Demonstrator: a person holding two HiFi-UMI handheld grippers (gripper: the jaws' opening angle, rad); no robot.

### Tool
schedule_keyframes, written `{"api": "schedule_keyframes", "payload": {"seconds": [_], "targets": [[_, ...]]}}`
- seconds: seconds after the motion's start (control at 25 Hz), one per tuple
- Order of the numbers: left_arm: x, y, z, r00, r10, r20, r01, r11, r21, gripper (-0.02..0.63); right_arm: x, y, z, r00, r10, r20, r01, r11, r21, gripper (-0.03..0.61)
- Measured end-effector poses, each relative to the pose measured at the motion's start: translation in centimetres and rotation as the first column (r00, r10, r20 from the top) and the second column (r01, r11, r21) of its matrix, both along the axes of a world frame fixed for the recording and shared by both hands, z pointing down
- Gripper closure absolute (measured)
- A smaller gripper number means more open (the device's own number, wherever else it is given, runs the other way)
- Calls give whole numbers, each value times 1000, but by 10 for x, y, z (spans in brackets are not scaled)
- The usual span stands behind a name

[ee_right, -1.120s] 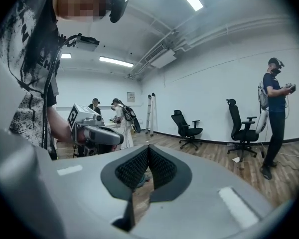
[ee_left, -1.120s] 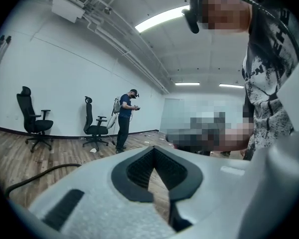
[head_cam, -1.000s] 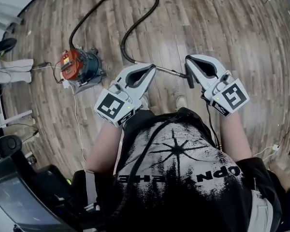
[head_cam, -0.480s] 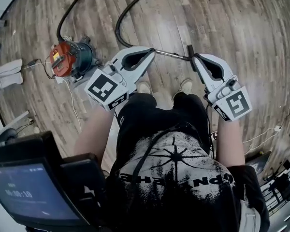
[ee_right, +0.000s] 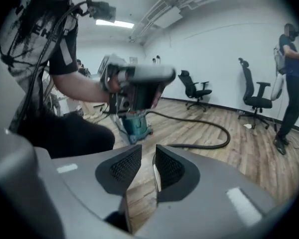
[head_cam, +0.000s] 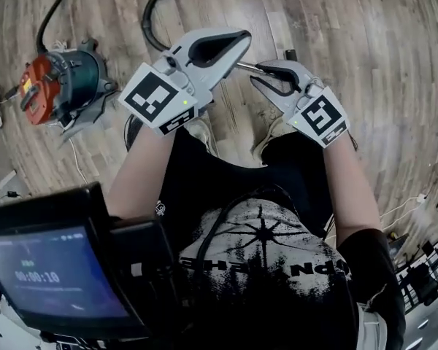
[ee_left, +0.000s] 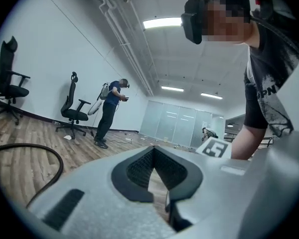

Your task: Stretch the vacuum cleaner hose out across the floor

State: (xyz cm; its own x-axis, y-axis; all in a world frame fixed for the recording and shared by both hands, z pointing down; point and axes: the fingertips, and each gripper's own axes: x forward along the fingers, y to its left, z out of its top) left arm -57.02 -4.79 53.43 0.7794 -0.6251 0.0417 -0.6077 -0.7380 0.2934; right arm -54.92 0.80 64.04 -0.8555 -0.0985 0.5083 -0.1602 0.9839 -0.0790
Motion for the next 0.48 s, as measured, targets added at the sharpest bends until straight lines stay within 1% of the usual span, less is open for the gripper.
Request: {"api": "schedule_keyframes", "payload": {"seconds": [0.08,0.12,0.2,0.32,0.36,0.48], "targets": [[2,-9,42,999,5,-33,-5,1000,21,614,-8,8,90,994,-68,-81,65,997,-34,458],[1,-12,62,999,2,-44,-1,1000,27,614,-10,10,136,986,-98,-136,92,994,-52,434],[-4,-19,102,999,-15,-46,16,999,36,614,-12,9,227,958,-139,-253,122,989,-82,421],[-14,-17,151,997,-52,-64,53,999,11,614,-6,4,337,896,-159,-415,120,986,-120,398],[-18,-12,163,996,-62,-63,62,998,-8,614,-5,3,365,874,-166,-456,122,985,-125,394],[-25,0,186,997,-77,-15,76,996,-38,614,-6,-3,425,805,-197,-559,166,980,-106,376]]}}
